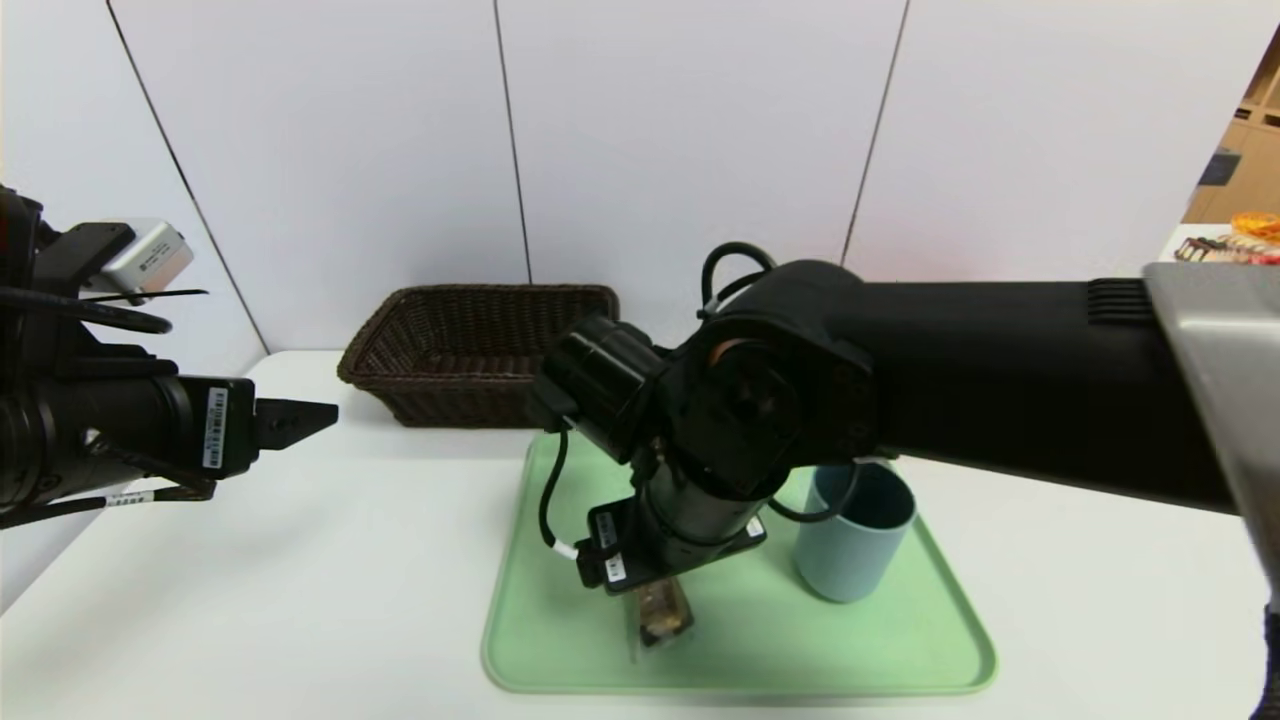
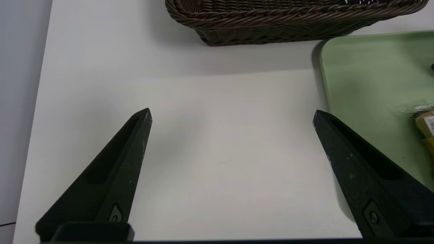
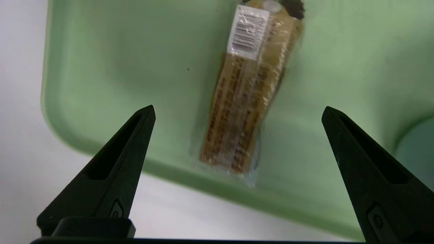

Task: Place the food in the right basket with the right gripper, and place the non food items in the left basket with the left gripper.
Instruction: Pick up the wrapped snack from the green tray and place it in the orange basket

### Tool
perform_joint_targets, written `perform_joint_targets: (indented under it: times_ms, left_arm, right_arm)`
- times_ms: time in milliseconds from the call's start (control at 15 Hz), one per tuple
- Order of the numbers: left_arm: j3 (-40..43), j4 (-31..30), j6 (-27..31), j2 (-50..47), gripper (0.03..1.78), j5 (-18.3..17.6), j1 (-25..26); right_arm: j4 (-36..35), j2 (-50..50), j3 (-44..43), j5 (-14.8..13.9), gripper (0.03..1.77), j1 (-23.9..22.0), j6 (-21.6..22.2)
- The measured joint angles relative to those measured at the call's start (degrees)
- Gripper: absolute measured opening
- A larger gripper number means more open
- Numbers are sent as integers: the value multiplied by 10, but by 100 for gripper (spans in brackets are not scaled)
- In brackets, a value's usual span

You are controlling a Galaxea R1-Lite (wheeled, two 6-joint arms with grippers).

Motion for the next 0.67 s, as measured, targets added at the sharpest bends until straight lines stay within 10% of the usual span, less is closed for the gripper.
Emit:
perform_joint_targets:
  times_ms: [667]
  left_arm:
    - [0, 0, 0, 8, 169, 0, -7]
  right_arm:
    - [-12, 45, 0, -2, 170, -13, 68]
